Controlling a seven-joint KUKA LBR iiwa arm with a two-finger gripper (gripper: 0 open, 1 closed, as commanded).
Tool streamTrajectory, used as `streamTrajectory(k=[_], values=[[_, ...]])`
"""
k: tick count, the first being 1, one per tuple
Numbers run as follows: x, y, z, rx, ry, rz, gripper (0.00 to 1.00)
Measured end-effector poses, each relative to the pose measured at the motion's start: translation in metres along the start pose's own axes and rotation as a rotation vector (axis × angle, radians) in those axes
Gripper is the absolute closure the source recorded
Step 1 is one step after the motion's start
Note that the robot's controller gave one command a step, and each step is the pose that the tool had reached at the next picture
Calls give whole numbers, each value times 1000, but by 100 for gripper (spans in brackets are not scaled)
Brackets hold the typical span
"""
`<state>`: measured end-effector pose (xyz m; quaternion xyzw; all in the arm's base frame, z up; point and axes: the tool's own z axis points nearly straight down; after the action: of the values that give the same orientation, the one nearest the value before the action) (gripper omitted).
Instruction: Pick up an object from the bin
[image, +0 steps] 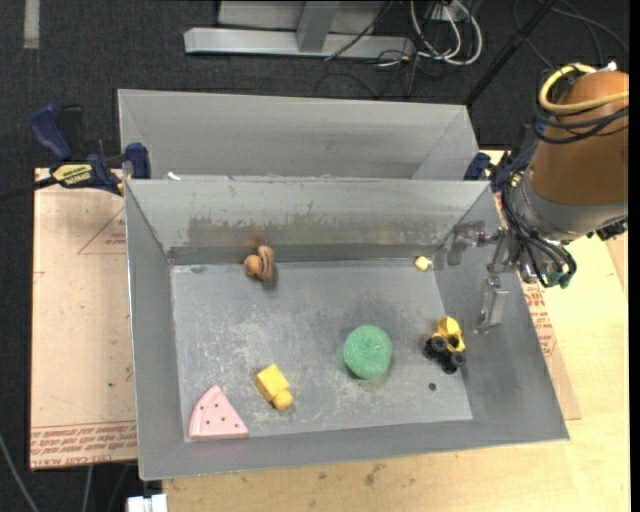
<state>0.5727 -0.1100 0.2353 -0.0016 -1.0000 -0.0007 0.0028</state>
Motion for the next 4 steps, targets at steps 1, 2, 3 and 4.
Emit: streamTrajectory(k=[1,2,3,4], values=[[-1,1,-5,1,-7,-3,0],[39,39,38,2,-10,-47,0],[42,55,56,-1,-3,-43,0],[46,96,106,2,-11,-96,0]])
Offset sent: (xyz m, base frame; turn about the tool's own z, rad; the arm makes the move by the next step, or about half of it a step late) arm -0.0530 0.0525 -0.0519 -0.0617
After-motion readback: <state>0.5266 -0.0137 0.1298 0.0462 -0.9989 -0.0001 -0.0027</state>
